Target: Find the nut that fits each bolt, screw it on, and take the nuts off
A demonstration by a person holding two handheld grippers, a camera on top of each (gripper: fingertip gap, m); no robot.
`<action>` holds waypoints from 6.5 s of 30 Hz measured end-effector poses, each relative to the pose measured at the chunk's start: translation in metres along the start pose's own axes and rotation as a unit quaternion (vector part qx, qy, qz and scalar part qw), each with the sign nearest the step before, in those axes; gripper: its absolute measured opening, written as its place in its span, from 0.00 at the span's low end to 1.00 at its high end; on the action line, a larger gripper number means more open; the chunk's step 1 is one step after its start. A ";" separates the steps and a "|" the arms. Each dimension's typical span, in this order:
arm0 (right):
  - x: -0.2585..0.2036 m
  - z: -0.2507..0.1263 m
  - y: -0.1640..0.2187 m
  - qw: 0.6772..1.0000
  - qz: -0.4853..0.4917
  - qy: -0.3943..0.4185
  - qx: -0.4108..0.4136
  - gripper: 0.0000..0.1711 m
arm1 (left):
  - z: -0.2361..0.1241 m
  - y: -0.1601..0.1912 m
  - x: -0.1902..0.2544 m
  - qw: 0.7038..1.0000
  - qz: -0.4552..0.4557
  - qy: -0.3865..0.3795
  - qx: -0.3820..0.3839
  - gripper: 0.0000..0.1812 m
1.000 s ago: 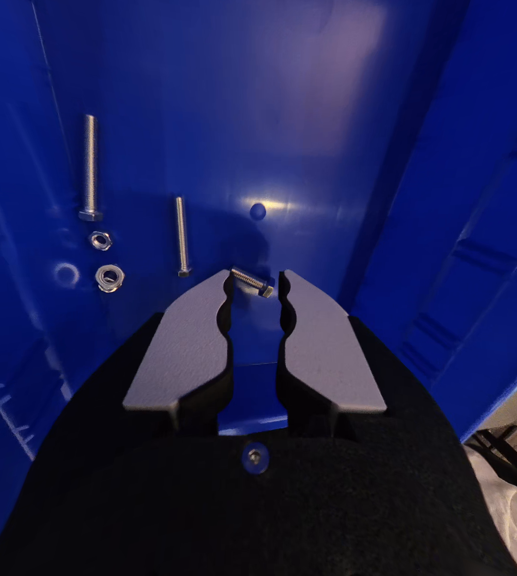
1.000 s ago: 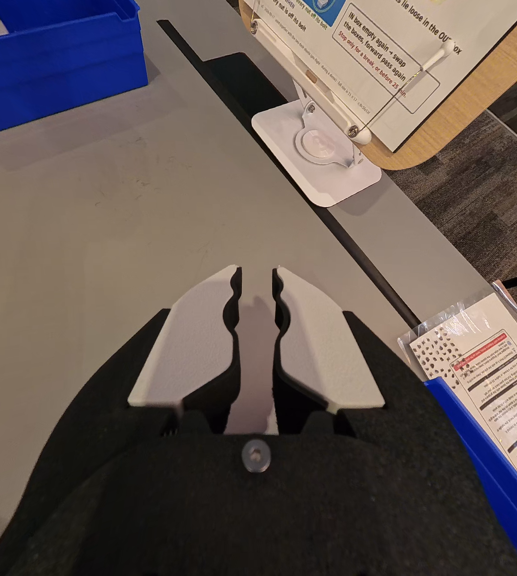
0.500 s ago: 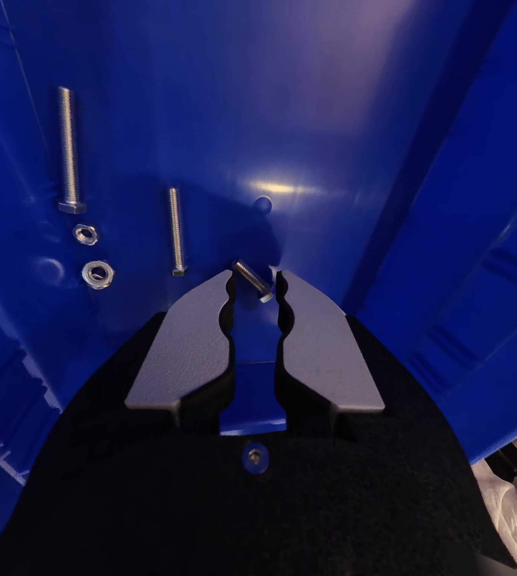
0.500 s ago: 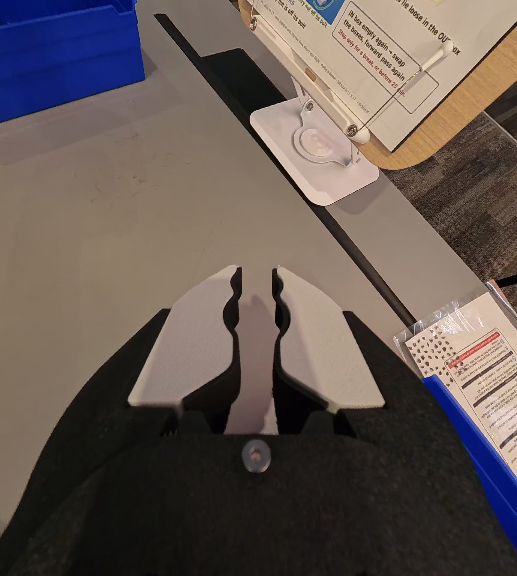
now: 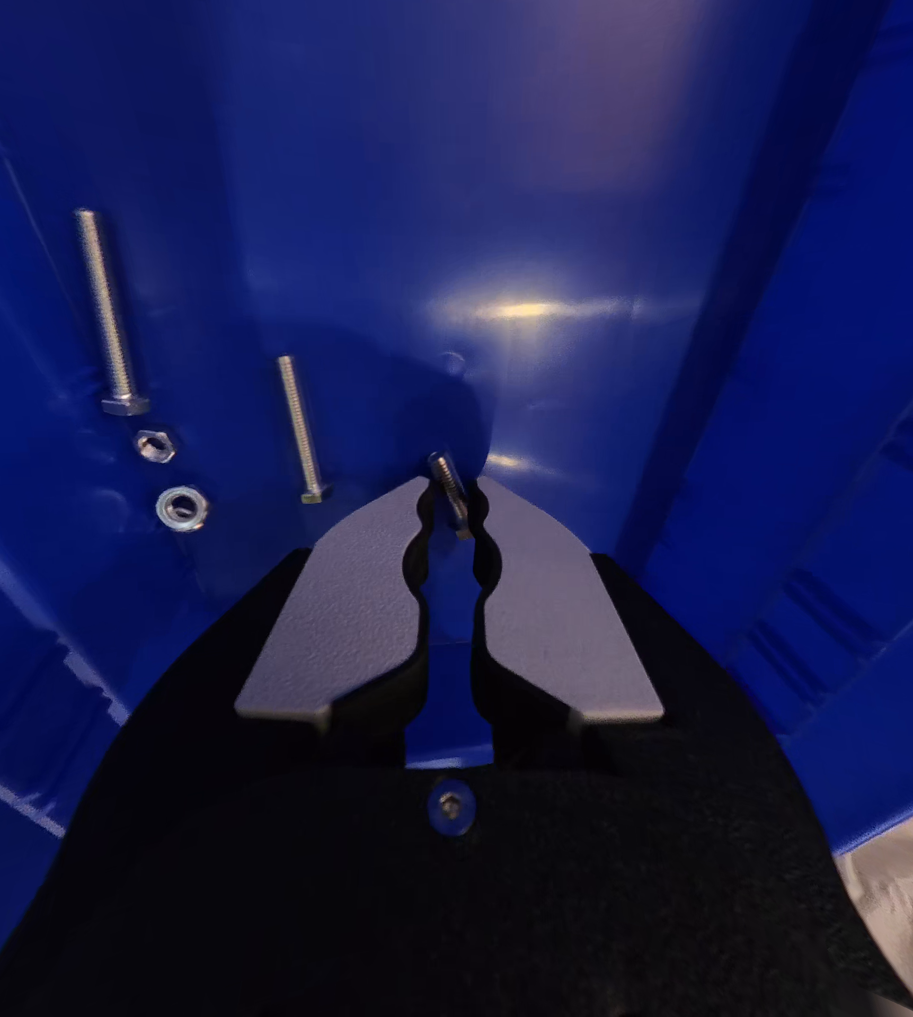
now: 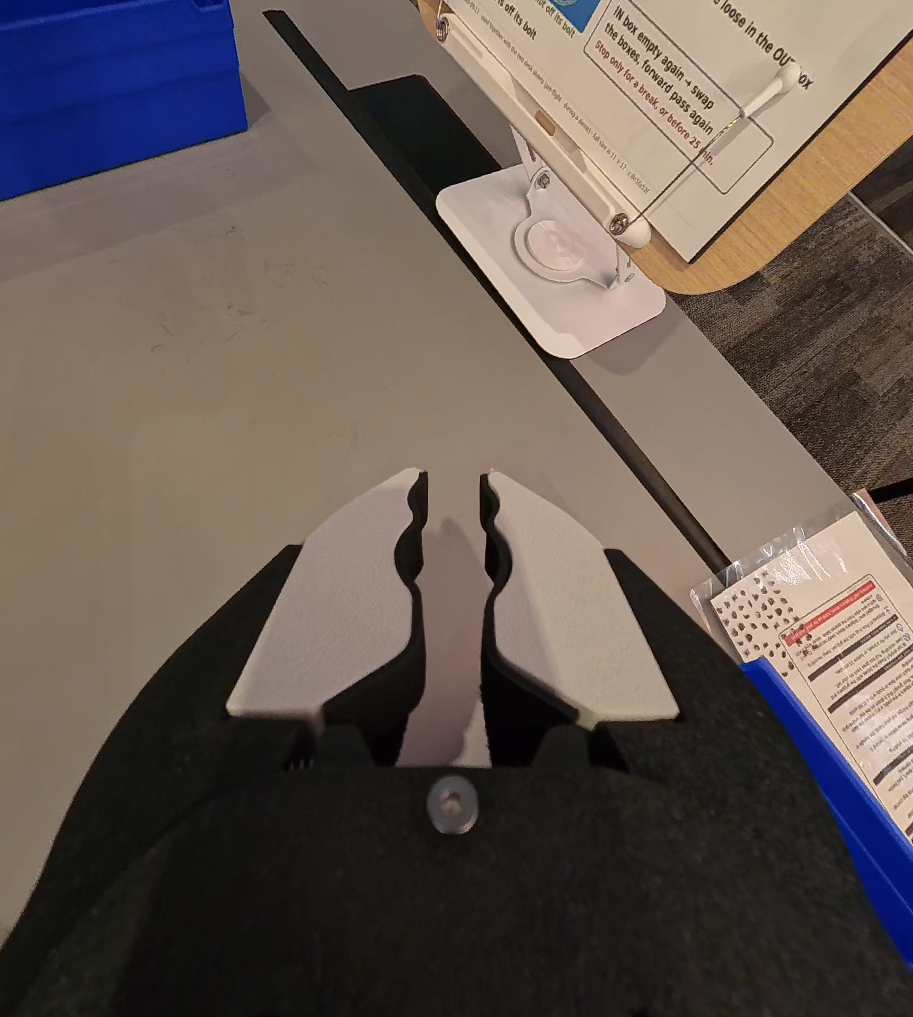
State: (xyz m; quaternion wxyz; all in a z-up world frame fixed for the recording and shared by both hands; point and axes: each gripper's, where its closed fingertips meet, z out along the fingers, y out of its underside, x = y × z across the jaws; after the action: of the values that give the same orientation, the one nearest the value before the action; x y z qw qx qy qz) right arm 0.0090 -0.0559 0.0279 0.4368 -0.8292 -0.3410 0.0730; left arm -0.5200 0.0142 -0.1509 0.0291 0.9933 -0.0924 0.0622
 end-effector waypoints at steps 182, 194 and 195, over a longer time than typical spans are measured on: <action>-0.107 0.133 0.046 0.944 -0.071 -0.314 0.069 0.12 | -0.047 0.007 -0.047 0.959 0.202 -0.186 0.072 0.00; -0.111 0.133 0.049 0.942 -0.071 -0.322 0.061 0.11 | -0.021 0.002 -0.055 0.983 0.066 -0.171 0.021 0.07; -0.112 0.133 0.049 0.942 -0.071 -0.322 0.060 0.11 | -0.022 0.001 -0.056 0.981 0.066 -0.180 0.020 0.09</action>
State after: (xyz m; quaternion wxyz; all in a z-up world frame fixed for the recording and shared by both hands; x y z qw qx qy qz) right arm -0.1065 -0.0558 -0.1106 0.3565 -0.7071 -0.5168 0.3254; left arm -0.5776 0.0250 -0.1367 -0.0125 0.9804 -0.1606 -0.1139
